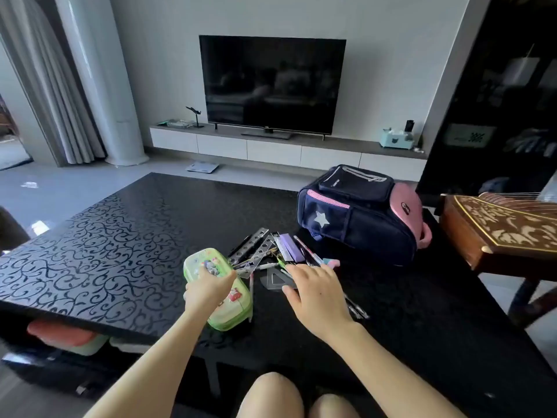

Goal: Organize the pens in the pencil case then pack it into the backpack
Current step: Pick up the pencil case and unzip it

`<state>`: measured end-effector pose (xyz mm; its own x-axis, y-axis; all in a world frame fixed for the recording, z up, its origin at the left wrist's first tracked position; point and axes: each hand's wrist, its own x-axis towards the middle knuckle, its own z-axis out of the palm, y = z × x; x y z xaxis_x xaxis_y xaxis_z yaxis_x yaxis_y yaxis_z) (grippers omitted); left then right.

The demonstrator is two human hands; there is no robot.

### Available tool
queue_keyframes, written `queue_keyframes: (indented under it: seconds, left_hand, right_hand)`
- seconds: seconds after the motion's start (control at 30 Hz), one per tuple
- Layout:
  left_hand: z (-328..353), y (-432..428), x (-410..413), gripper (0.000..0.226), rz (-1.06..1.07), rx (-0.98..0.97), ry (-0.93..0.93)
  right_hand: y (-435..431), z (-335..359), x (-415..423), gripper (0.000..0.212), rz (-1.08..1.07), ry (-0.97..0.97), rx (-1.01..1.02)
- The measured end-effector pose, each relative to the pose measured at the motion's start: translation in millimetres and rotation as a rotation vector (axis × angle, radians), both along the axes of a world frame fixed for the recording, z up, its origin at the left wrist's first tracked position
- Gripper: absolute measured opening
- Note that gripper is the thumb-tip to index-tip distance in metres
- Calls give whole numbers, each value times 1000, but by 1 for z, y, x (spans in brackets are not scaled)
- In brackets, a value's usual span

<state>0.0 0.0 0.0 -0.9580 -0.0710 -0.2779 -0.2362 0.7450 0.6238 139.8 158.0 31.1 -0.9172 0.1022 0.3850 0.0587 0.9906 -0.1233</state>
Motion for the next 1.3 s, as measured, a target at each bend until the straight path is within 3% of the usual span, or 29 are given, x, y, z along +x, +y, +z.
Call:
queue_keyframes:
  seconds: [0.23, 0.37, 0.6, 0.67, 0.73, 0.8, 0.83, 0.9, 0.97, 1.03, 1.17, 1.3]
  left_hand:
    - [-21, 25, -39, 118, 78, -86, -125]
    - [-23, 29, -49, 124, 131, -121, -162]
    - [1, 2, -50, 120, -63, 72, 93]
    - [20, -2, -41, 121, -210, 133, 147]
    - [35, -2, -26, 122, -358, 178, 211]
    - [46, 4, -9, 124, -464, 246, 272]
    - [47, 8, -1, 127, -502, 278, 293]
    - [49, 15, 10, 133, -533, 369, 288]
    - [55, 22, 15, 139, -505, 601, 135]
    - [65, 30, 17, 129, -460, 819, -12]
    - [86, 55, 26, 121, -329, 778, 34]
    - [98, 74, 37, 96, -220, 744, 83]
  right_hand:
    - [-5, -39, -53, 42, 40, -253, -425]
    - [-4, -50, -69, 41, 54, -312, -510]
    - [2, -41, -78, 37, 43, -236, -739]
    - [2, -31, -82, 40, 24, -197, -931]
    - [0, -18, -83, 42, 40, -195, -1262]
    - [-2, -3, -81, 34, 68, -150, -1578]
    - [-2, 5, -79, 27, 76, -92, -1629]
    - [1, 20, -73, 17, 42, 32, -1546]
    - [9, 32, -62, 24, 42, 91, -1371]
    - [15, 42, -51, 32, 94, 85, -1207]
    - [15, 57, -29, 30, 117, 103, -927]
    - [16, 53, -15, 19, -14, 239, -549]
